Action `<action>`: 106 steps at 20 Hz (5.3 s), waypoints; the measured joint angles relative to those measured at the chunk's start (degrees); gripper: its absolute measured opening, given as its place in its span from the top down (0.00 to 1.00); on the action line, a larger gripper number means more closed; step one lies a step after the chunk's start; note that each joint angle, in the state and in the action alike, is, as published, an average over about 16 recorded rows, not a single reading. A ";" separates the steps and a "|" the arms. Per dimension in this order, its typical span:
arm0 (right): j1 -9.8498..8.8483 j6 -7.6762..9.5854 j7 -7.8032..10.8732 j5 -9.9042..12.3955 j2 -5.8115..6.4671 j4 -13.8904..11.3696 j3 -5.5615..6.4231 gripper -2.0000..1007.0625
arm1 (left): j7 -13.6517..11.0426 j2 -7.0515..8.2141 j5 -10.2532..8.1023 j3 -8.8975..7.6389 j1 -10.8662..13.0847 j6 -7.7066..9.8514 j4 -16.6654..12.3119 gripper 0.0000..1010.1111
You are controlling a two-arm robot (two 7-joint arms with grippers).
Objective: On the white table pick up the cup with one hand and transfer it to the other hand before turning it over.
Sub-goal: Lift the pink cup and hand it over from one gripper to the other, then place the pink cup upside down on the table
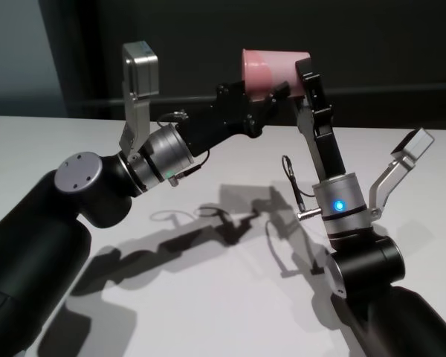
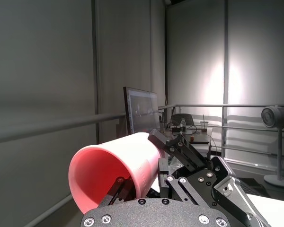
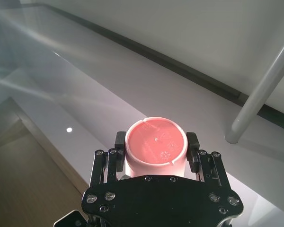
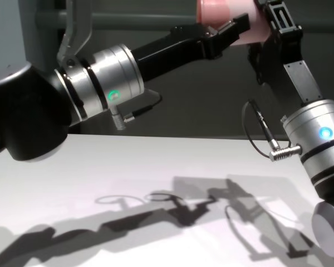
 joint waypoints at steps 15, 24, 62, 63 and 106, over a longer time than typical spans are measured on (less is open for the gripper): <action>0.01 0.15 0.16 -0.04 -0.05 0.08 0.06 0.27 | 0.03 0.01 0.02 0.01 0.00 0.01 0.02 0.78; 0.01 0.19 0.27 -0.06 -0.08 0.09 0.05 0.27 | 0.07 0.01 0.03 0.01 0.00 0.06 0.04 0.59; 0.01 0.21 0.19 -0.06 -0.08 0.09 0.06 0.27 | 11.29 9.34 3.11 -2.64 9.78 2.72 -14.54 0.01; 0.01 0.21 0.19 -0.06 -0.08 0.09 0.06 0.27 | 12.18 9.71 3.34 -3.05 10.55 2.79 -15.32 0.01; 0.01 0.21 0.19 -0.06 -0.07 0.09 0.06 0.27 | 41.12 2.80 13.77 -16.34 30.26 0.55 -22.72 0.01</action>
